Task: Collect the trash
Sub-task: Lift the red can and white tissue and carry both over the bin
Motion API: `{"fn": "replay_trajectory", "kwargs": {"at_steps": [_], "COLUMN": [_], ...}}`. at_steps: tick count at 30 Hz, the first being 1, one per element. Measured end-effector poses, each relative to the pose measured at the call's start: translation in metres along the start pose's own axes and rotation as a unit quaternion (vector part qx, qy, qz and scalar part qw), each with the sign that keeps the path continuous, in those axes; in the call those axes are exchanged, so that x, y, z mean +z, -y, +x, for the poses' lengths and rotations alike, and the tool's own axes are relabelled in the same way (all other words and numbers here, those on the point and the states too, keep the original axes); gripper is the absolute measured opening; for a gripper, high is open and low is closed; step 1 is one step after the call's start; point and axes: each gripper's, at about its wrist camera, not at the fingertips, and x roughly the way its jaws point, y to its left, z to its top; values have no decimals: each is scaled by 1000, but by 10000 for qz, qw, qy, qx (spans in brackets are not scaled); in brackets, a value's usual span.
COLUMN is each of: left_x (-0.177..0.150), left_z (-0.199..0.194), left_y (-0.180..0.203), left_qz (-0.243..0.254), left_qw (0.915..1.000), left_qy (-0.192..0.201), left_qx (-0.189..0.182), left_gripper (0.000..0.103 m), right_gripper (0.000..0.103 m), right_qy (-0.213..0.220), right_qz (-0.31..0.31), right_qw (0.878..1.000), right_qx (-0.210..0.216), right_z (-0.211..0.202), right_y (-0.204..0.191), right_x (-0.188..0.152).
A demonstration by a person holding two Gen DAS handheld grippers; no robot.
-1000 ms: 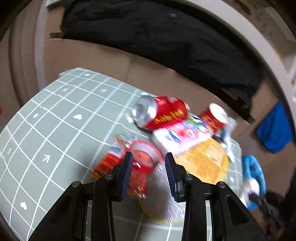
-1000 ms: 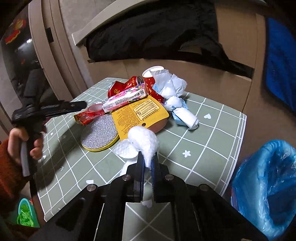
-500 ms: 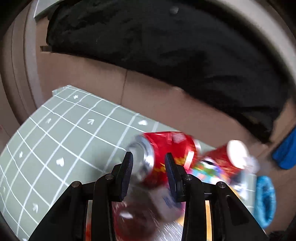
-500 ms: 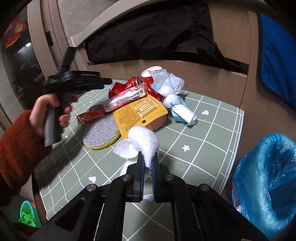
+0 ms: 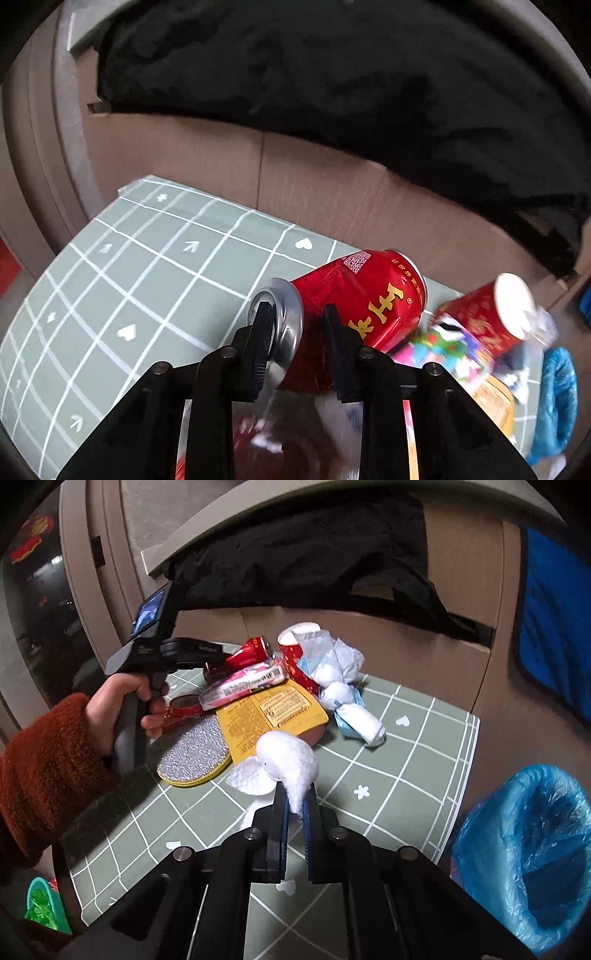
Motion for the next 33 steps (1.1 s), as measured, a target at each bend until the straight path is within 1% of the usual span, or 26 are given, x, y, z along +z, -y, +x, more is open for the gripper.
{"fn": "replay_trajectory", "kwargs": {"at_steps": [4, 9, 13, 16, 20, 23, 27, 33], "left_x": [-12, -31, -43, -47, -46, -42, -38, -43], "left_z": [-49, -106, -150, -177, -206, -226, -241, -241], "left_y": [-2, 6, 18, 28, 45, 68, 105, 178], "left_qz": [138, 495, 764, 926, 1084, 1247, 1420, 1791], "left_qw": [9991, 9953, 9901, 9844, 9783, 9710, 9639, 9532], "left_qy": [400, 831, 1180, 1494, 1757, 2023, 2189, 2233], "left_qx": [-88, -97, -58, -51, -185, -266, -524, -975], "left_gripper": [28, 27, 27, 27, 26, 26, 26, 25], "right_gripper": [7, 7, 7, 7, 7, 7, 7, 7], "right_qy": [115, 216, 349, 506, 726, 983, 1317, 1710], "right_qz": [-49, 23, 78, -3, -117, -147, -119, -15], "right_qw": [9999, 9997, 9993, 9987, 9973, 9949, 9906, 9821], "right_qx": [-20, 65, 66, 18, -70, -171, -352, -797], "right_z": [-8, -15, -26, -38, -58, -78, -109, -155], "right_y": [-6, -11, -13, -16, -17, -10, 12, 54], "right_x": [2, 4, 9, 15, 23, 33, 42, 40]}}
